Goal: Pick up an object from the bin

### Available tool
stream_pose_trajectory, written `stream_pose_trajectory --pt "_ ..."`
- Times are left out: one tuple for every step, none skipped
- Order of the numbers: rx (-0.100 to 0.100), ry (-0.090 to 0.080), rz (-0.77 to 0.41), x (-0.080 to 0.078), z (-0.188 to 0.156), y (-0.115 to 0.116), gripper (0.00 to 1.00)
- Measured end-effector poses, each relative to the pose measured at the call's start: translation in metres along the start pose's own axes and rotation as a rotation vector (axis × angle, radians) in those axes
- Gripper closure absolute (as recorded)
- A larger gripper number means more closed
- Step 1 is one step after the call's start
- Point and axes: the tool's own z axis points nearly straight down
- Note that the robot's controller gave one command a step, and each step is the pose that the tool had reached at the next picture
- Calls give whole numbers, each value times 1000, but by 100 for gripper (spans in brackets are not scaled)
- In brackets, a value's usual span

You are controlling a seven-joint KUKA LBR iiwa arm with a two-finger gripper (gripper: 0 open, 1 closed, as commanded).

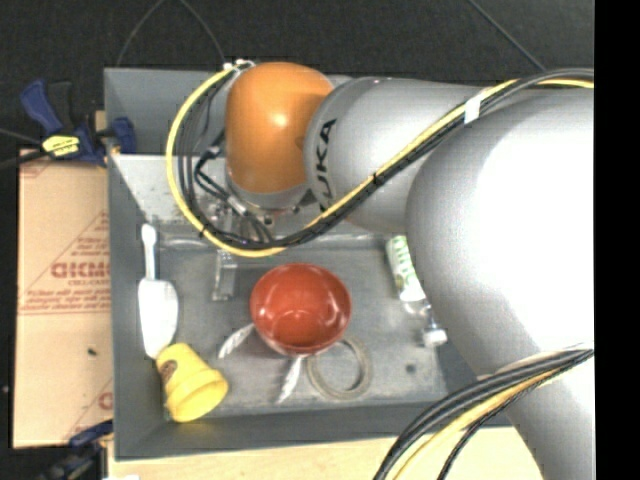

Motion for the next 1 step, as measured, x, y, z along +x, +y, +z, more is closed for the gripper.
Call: stream_pose_trajectory --pt "0 0 0 0 0 0 0"
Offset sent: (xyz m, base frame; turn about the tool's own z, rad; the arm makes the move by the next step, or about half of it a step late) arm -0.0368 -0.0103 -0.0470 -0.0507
